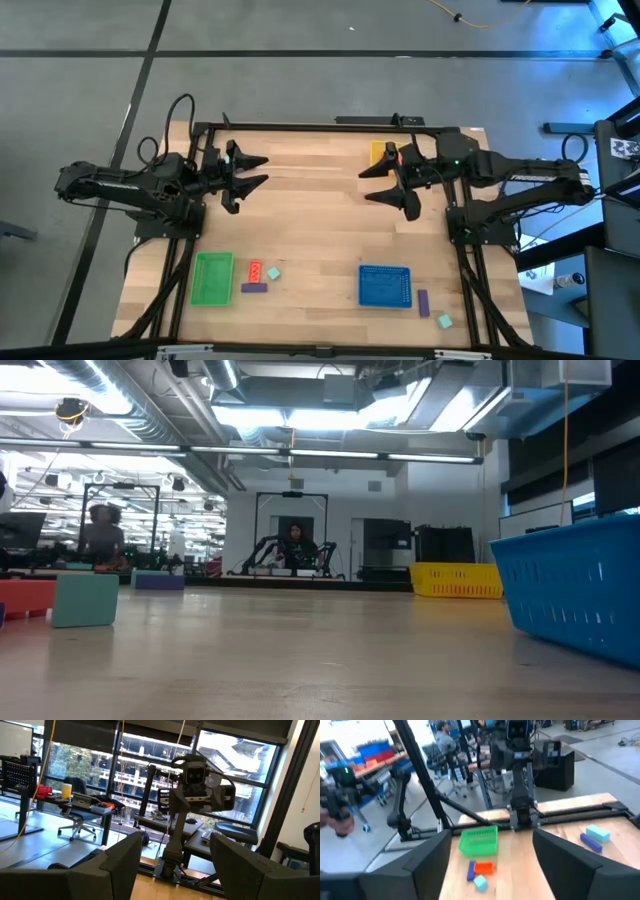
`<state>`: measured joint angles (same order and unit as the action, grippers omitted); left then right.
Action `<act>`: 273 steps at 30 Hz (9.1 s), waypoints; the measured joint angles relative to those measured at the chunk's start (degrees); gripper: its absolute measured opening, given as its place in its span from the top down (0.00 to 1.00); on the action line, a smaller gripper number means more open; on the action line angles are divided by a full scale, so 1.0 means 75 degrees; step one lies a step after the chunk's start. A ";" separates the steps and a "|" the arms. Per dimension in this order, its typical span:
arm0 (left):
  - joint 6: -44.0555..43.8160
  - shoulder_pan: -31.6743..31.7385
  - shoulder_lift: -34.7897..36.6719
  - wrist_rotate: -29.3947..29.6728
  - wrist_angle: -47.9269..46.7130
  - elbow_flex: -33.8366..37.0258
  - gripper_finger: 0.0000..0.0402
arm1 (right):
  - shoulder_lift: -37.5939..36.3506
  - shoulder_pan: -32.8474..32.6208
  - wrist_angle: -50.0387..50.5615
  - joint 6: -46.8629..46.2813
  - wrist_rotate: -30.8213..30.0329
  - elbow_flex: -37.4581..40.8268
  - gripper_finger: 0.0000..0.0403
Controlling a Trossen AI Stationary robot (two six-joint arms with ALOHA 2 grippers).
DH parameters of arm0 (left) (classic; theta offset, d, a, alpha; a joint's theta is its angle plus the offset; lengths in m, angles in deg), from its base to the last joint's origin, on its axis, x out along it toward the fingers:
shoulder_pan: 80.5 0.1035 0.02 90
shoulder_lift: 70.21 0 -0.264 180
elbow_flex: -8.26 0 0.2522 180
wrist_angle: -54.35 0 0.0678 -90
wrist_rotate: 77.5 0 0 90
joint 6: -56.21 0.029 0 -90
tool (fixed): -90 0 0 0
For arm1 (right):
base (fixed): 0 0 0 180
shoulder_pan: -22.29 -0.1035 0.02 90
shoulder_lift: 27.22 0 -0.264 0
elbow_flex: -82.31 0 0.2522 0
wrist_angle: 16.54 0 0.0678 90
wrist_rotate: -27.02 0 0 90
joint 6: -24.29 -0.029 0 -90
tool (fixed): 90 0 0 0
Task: Sort & place blocks by color
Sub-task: Put the orange gamepiece into the yellow bin
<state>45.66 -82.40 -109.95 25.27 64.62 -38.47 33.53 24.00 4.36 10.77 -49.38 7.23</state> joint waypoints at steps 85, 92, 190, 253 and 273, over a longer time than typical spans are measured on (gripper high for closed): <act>-1.2530 -0.3676 -0.7310 -0.0982 -1.0112 -0.3614 0.44 | -0.2415 0.0356 -0.1988 -0.0317 -0.0134 0.3139 1.00; -1.2660 -0.3702 -0.7577 -0.1044 -0.9898 -0.3622 0.44 | -0.2415 0.0356 -0.1988 -0.0327 -0.0131 0.3139 1.00; -0.1282 0.1700 -0.4681 0.0304 -0.4937 -0.3608 0.69 | -0.2415 0.0354 -0.1941 -0.0416 -0.0143 0.3136 1.00; -0.1518 0.1042 -0.4550 -0.2063 -0.0676 -0.3611 0.69 | 0.2548 0.0230 -0.5545 -0.1338 -0.1064 0.1352 0.23; -0.1518 0.1042 -0.4550 -0.2057 -0.0679 -0.3611 0.69 | 0.2574 0.0230 -0.5738 -0.1556 -0.1010 0.1355 0.39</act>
<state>34.28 -74.59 -144.08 9.84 59.53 -65.55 52.84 25.73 -38.68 -0.90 -56.95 17.40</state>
